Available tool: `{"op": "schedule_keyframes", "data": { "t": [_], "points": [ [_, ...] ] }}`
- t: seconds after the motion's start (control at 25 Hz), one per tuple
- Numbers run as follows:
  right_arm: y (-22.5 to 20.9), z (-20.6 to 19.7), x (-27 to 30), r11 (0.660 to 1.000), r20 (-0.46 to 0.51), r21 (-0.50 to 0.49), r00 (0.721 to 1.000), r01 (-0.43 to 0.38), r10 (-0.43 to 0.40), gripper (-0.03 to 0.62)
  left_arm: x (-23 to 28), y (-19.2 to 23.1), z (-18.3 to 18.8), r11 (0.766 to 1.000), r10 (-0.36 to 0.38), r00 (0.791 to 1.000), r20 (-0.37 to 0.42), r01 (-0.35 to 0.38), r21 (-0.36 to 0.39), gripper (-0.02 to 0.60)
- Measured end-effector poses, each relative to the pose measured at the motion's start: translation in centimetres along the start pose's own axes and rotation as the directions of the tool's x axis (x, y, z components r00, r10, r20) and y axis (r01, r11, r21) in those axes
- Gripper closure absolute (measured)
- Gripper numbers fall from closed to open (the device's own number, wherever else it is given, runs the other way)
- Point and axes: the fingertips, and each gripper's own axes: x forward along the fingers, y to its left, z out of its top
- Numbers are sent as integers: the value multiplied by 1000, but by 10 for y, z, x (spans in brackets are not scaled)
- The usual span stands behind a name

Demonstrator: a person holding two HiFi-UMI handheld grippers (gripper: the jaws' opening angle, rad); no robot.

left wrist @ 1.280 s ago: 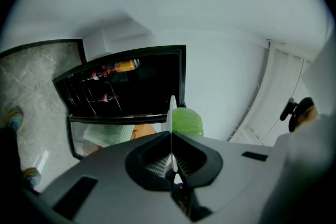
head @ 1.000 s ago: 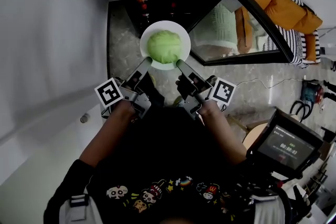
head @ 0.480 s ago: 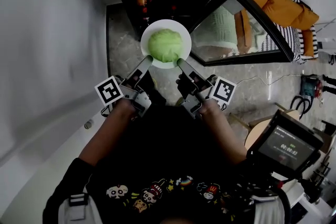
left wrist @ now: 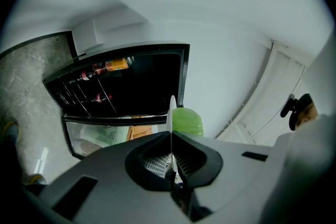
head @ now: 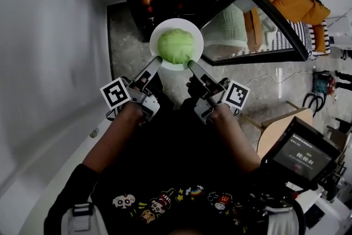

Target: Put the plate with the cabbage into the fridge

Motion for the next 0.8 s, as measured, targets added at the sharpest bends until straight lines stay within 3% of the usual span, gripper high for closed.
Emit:
{"op": "schedule_keyframes", "data": {
  "t": [0.52,0.8],
  "points": [
    [1,-2,1,1000,-15,12,1000,-23,23,582,-3,-5,0,999,-2,1000,21,1,42,574],
    [-3,-1,3,1000,-75,24,997,-11,12,581,-6,-4,0,998,38,997,62,-41,40,574]
  ]
}}
